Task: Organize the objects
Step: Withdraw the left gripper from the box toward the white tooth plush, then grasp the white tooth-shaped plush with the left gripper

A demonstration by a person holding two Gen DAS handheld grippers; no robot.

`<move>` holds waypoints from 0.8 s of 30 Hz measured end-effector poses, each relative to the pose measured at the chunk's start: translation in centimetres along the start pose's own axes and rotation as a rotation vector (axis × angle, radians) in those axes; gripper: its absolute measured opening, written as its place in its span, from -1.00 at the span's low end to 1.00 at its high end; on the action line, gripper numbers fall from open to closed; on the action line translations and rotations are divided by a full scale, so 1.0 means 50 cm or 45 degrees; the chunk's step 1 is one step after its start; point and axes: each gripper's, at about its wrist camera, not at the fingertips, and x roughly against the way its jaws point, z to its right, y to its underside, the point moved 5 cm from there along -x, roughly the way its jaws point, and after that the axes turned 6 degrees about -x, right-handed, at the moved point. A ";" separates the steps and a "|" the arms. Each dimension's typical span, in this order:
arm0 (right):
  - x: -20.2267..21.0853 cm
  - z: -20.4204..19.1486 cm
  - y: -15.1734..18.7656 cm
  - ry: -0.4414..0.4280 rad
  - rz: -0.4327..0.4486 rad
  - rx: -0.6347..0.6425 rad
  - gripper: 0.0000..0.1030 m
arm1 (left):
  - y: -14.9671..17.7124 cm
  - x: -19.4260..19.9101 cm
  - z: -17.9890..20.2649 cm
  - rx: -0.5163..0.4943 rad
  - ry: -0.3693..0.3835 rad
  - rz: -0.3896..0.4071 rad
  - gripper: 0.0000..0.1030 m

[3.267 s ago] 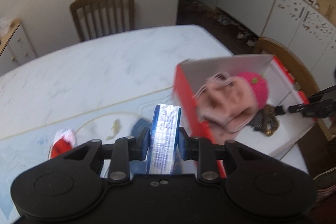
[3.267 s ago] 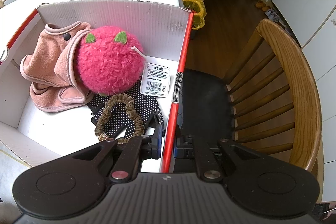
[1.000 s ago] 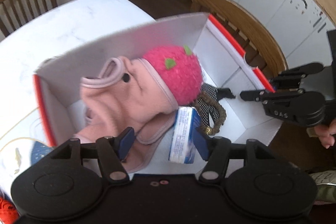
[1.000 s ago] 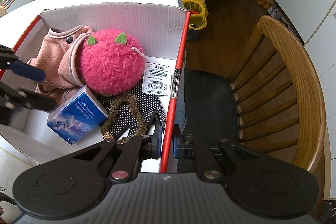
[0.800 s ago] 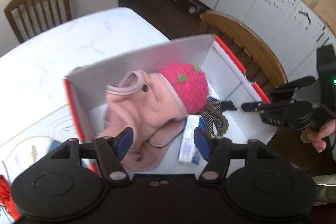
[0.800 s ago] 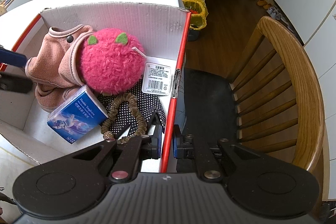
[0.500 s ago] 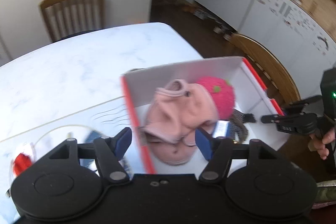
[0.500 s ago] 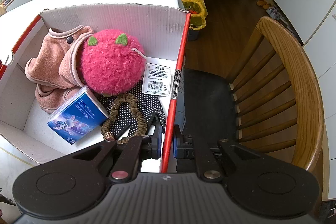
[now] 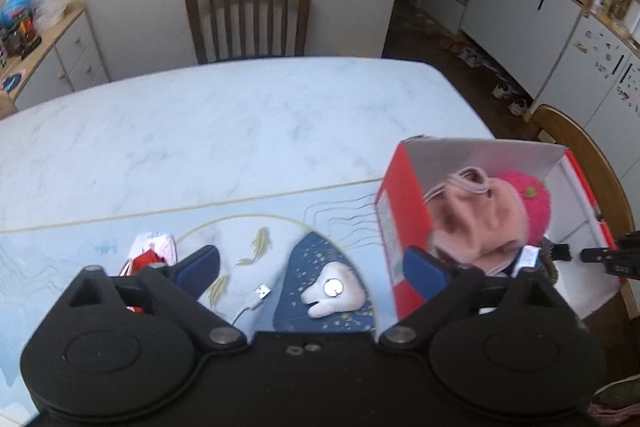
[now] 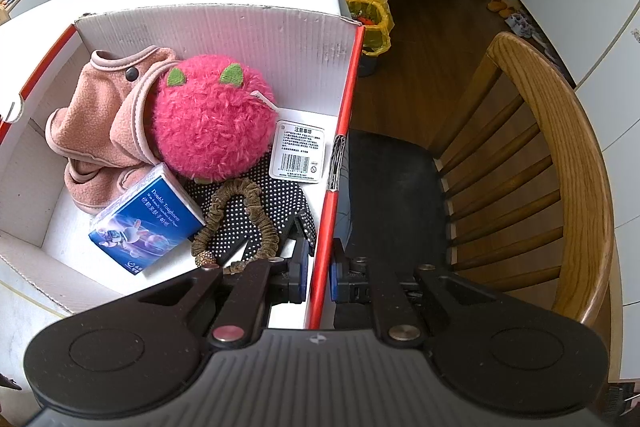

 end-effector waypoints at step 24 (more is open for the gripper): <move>-0.008 -0.008 -0.002 0.024 -0.032 0.022 -0.80 | 0.106 -0.183 0.067 -0.594 0.206 -0.132 0.81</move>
